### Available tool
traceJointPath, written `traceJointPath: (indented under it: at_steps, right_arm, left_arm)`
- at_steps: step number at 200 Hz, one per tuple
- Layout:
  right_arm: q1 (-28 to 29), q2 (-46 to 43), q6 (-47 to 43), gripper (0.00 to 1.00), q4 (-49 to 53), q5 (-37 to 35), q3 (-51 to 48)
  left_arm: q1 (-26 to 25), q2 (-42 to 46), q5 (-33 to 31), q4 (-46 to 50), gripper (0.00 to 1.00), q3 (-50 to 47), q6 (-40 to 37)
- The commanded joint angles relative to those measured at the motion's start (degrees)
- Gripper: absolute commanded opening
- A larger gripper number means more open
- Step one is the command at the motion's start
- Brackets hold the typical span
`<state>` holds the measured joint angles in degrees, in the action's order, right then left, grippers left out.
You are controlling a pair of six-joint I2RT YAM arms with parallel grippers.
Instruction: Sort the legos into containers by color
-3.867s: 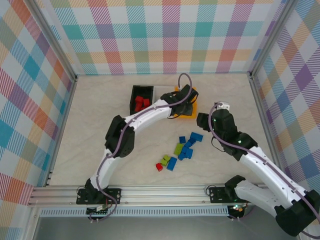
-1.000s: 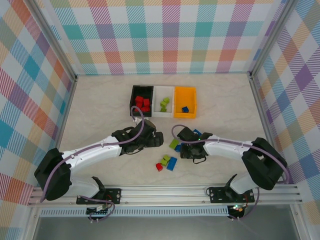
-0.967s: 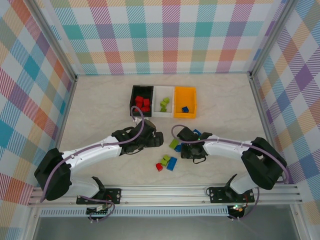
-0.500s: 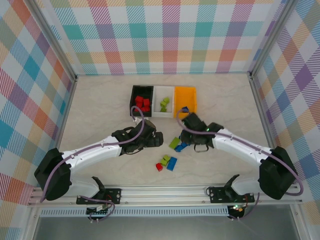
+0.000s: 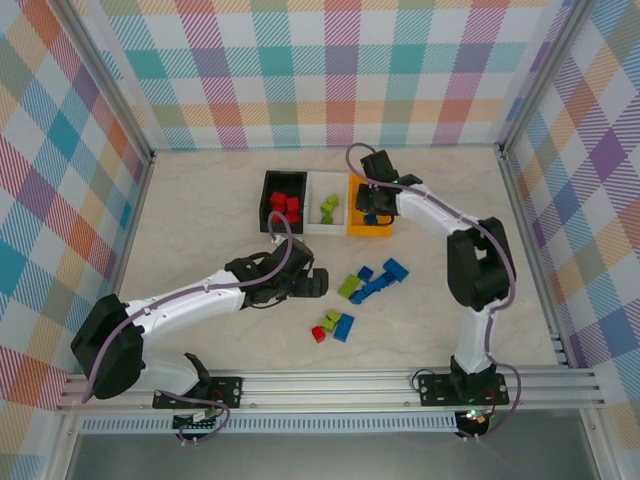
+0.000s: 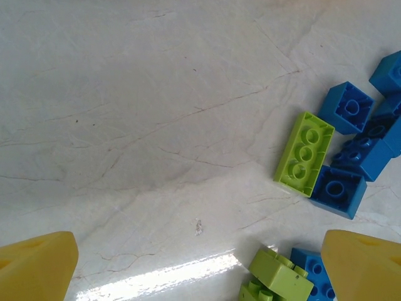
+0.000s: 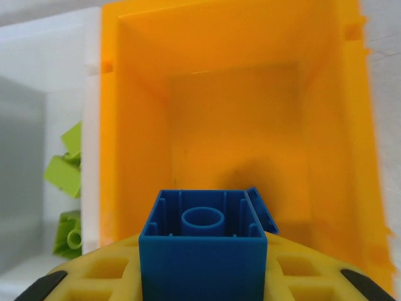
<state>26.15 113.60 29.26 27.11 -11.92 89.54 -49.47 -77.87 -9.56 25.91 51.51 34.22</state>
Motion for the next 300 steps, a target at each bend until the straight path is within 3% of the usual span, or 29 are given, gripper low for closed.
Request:
traceJointPath:
  at_steps: [1,32,71,134,183,224,268,300]
  right_arm:
    - [-0.13,3.22,-0.78,0.37,3.11,0.83,5.41]
    - [-0.13,3.18,-0.39,0.54,3.44,1.46,7.39]
    - [-0.21,-7.59,0.05,0.65,1.41,0.71,-0.25]
    - [-0.91,-32.12,2.73,0.65,-1.01,-1.35,-27.13]
    - [-1.08,-45.98,3.67,0.66,1.75,-2.69,-37.36]
    - [-1.59,-50.05,3.42,0.66,2.95,-3.09,-38.85]
    - [-1.93,-50.76,3.61,0.66,2.51,-3.37,-38.82]
    - [-2.25,-50.85,3.50,0.66,2.29,-3.46,-38.73]
  left_arm:
    - [-0.84,-2.04,2.72,2.04,1.00,2.40,-3.28]
    - [-1.53,-6.23,5.22,3.12,0.99,5.60,-6.35]
    - [-3.66,-13.53,7.49,5.45,0.97,13.68,-10.37]
    - [-8.12,-30.18,7.61,14.70,0.85,31.08,-17.24]
    - [-10.99,-39.26,3.00,20.23,0.72,39.85,-20.00]
    - [-12.08,-43.95,-1.83,23.39,0.56,43.13,-20.65]
    - [-14.52,-44.90,-8.10,23.70,0.45,43.03,-21.18]
    - [-15.04,-42.84,-7.53,22.09,0.33,42.03,-21.13]
